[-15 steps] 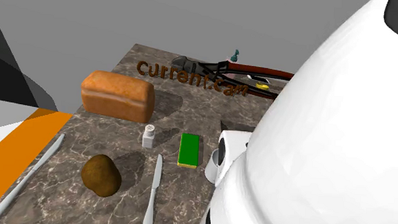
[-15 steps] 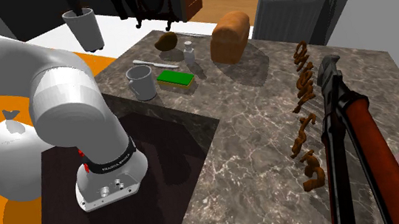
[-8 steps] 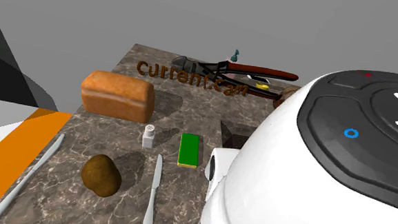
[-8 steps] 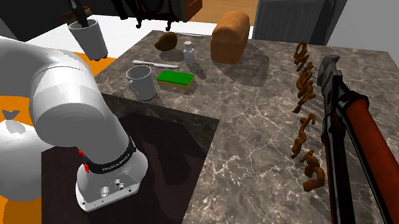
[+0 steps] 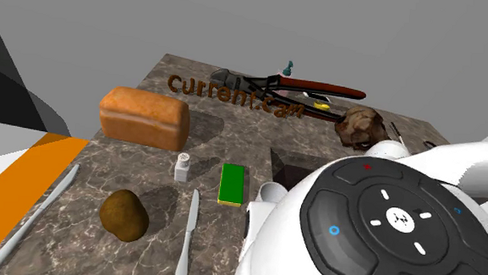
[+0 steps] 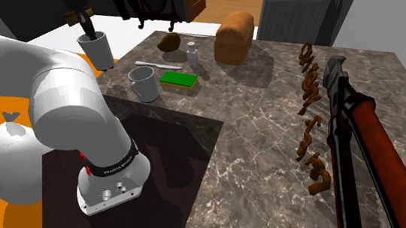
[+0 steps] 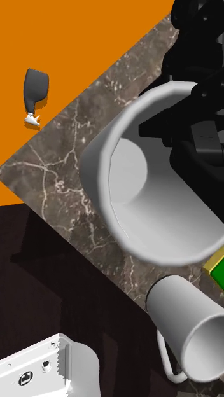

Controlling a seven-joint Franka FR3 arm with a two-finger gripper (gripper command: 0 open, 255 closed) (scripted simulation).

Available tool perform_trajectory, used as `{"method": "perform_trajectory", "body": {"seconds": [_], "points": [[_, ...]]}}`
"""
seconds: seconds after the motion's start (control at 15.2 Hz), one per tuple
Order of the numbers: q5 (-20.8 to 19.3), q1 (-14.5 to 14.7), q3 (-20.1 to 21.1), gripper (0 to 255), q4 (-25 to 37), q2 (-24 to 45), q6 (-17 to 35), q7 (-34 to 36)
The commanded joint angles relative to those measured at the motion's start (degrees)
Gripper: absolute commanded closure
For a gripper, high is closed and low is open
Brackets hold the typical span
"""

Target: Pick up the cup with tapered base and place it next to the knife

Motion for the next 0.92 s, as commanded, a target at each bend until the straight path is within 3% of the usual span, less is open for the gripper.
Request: {"method": "perform_trajectory", "body": {"seconds": [0.0, 0.4, 0.86], "points": [[0.65, -0.34, 1.25, 255, -0.99, 0.13, 1.5, -0.12], [2.6, -2.22, 5.76, 255, -3.6, 0.89, 6.19, -0.68], [2.62, -2.23, 5.76, 255, -3.59, 0.86, 6.18, -0.69]]}}
